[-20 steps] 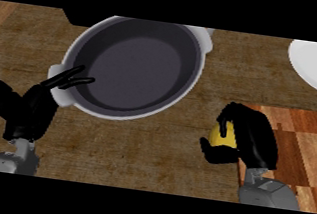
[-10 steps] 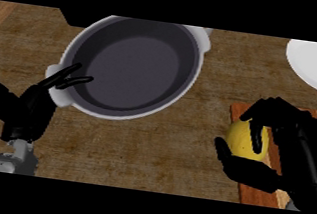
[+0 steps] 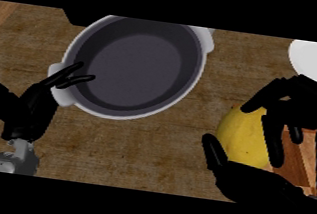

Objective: Pick the lemon from the cutting board and place it in the pot

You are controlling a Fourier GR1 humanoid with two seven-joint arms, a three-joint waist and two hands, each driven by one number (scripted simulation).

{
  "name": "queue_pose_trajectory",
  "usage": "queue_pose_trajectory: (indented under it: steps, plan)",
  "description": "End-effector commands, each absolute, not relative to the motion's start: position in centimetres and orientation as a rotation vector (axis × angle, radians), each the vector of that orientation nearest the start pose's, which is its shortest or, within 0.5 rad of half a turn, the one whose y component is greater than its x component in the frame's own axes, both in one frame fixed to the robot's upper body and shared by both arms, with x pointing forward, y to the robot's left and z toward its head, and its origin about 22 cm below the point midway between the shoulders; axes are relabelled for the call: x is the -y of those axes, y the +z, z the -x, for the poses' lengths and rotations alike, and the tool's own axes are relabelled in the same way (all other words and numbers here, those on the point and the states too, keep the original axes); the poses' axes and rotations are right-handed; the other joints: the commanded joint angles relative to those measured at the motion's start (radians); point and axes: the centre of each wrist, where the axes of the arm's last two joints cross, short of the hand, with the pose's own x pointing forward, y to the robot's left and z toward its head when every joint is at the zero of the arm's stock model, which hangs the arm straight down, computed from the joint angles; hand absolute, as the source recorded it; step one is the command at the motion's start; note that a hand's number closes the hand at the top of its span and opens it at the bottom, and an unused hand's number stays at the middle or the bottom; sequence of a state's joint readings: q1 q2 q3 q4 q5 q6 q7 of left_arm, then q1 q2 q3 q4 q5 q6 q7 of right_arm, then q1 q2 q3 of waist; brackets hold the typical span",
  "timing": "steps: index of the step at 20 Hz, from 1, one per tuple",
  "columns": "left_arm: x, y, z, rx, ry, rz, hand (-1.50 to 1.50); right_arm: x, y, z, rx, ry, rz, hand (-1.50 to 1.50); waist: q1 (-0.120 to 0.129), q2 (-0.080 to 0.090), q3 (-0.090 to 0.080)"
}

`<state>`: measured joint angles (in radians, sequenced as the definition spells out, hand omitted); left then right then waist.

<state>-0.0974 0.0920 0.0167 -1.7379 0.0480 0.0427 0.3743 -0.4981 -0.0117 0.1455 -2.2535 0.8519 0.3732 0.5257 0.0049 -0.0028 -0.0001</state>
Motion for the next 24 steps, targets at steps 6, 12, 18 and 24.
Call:
queue_pose_trajectory:
  steps: [6,12,18,24]
  plan:
    - [-22.5,6.2,-25.4,1.490,-0.021,-0.015,0.00,11.1,26.6,-26.4,1.933,0.646,0.744,1.50,0.006,0.004,0.000]
    - [-22.0,6.6,-26.1,1.478,-0.005,-0.015,0.00,8.5,28.2,-30.7,1.890,0.671,0.696,1.50,0.007,0.005,0.000]
    - [-21.6,5.4,-26.0,1.477,-0.042,-0.003,0.00,4.8,23.7,-33.6,1.860,0.844,0.760,1.50,0.013,0.009,-0.001]
    - [-22.6,5.9,-25.2,1.486,-0.043,0.014,0.00,4.3,20.8,-35.4,1.633,0.697,0.485,-1.50,0.028,0.008,-0.001]
